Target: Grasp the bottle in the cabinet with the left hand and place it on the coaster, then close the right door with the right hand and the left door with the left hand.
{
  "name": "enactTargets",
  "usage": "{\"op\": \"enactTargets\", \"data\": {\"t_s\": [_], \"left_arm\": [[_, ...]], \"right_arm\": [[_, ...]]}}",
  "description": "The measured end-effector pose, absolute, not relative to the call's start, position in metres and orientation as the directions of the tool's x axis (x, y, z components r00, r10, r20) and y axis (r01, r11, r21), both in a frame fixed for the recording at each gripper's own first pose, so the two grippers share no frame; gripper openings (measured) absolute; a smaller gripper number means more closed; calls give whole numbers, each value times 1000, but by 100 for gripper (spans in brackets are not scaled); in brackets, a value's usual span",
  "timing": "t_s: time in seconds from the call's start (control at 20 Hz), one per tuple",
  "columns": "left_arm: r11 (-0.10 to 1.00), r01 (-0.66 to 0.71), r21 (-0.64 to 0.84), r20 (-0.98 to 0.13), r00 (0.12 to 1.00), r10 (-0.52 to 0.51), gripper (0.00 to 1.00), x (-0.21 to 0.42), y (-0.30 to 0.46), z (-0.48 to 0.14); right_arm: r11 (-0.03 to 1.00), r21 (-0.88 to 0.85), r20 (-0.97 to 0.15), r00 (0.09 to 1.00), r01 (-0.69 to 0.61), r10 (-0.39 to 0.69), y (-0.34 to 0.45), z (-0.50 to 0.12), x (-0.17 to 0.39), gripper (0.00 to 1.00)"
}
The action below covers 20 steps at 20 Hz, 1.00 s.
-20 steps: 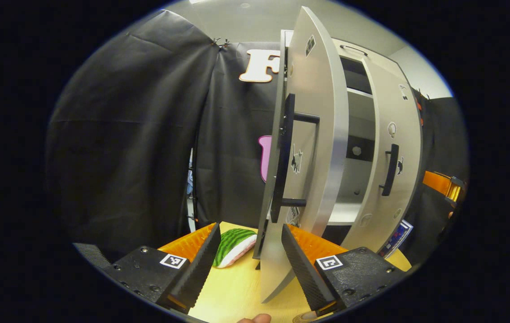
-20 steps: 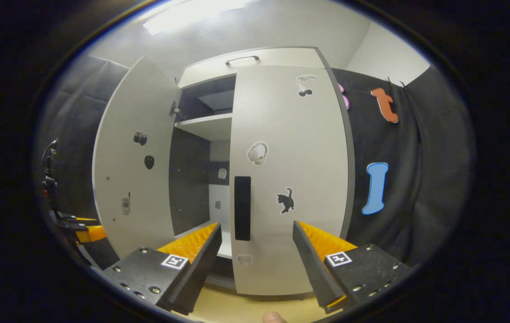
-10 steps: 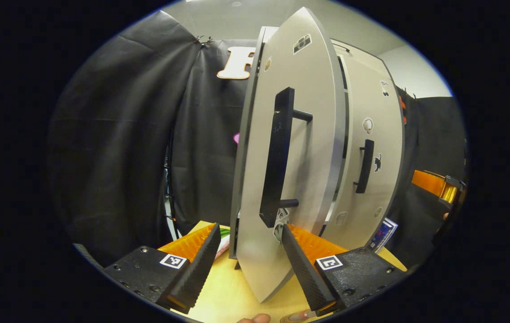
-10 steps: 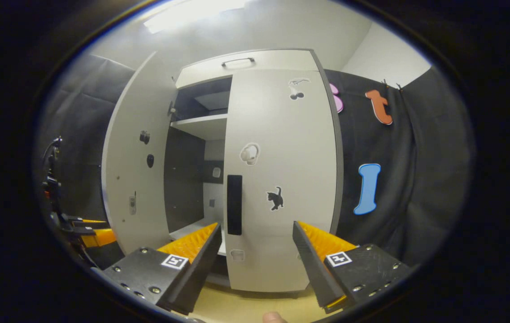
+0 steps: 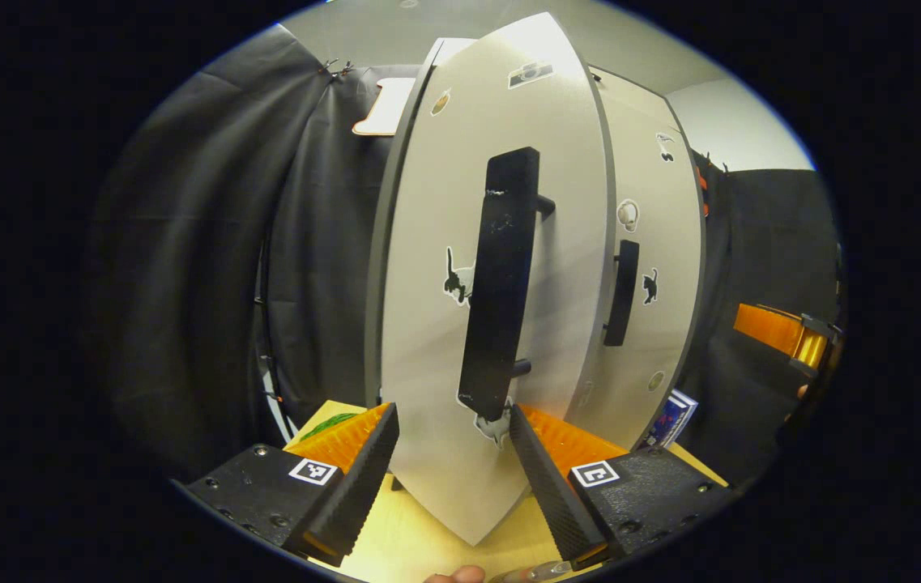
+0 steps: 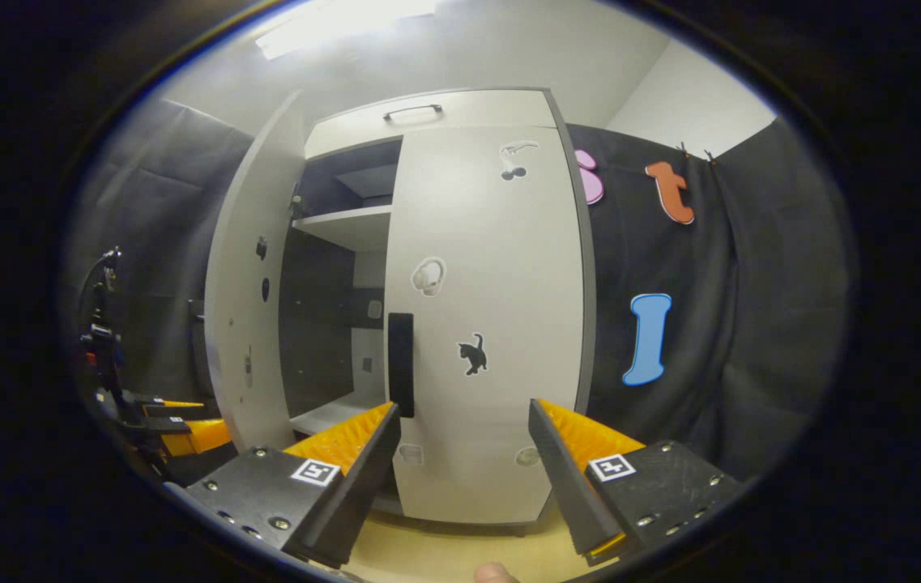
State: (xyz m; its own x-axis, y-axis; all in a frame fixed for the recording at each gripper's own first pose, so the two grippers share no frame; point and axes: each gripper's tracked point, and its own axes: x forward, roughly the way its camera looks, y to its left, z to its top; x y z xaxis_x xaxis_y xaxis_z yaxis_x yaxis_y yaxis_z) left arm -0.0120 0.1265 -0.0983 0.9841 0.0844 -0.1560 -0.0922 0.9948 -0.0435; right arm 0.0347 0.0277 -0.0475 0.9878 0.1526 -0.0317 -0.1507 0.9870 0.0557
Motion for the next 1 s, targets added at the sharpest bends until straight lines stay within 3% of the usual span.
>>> {"op": "enactTargets", "data": {"t_s": [1.0], "left_arm": [[999, 46, -11, -155, 987, -48, 90, 18, 68, -93]], "right_arm": [[997, 37, -58, 996, -71, 73, 1, -54, 28, 96]]}}
